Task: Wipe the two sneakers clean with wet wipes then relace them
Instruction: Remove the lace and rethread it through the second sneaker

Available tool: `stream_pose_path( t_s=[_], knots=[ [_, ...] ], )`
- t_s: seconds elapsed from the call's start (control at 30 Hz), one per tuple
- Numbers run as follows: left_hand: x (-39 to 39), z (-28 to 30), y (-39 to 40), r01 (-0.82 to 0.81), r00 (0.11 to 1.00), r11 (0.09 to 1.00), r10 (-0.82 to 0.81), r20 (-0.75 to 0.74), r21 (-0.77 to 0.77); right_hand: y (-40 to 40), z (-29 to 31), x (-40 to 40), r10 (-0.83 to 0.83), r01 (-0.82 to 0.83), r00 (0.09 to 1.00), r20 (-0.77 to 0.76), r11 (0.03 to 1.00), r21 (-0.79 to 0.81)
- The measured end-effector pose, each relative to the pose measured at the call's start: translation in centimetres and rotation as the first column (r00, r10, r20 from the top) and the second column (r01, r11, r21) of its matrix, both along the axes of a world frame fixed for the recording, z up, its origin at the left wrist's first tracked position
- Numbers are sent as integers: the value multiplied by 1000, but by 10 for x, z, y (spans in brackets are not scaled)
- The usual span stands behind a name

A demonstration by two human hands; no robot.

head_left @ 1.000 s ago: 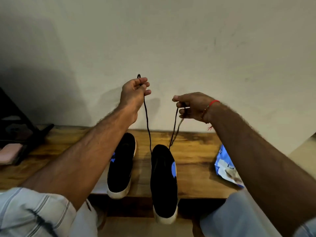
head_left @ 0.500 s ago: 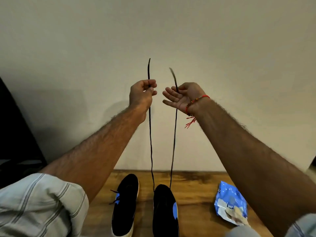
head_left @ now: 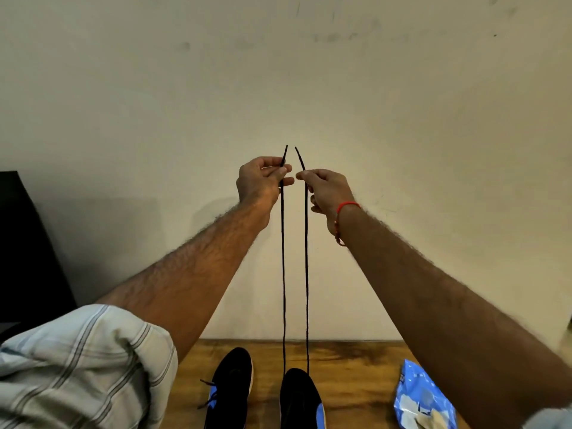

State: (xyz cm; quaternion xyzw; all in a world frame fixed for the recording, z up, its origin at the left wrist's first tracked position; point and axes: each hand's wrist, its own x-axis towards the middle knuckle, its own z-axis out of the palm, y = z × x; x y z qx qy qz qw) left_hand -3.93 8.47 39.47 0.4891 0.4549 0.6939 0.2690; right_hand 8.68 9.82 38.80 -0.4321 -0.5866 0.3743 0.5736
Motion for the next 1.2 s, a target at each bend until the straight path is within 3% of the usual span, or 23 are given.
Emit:
stream_pose_path(
  t_s=[0.23,0.5,1.2],
  knots=[
    [14,1,13,-72,997,997,72,-40,-3,4,-1,-1,-30,39,987,-161,998,53],
    [21,0,22,-42,998,999,43,35,-26,5,0,0,6,9,981,-196,997,74],
    [23,4,25,-24,1000,999,24,6,-35,9,1,4,-3,13,984,-176,998,59]
  ],
)
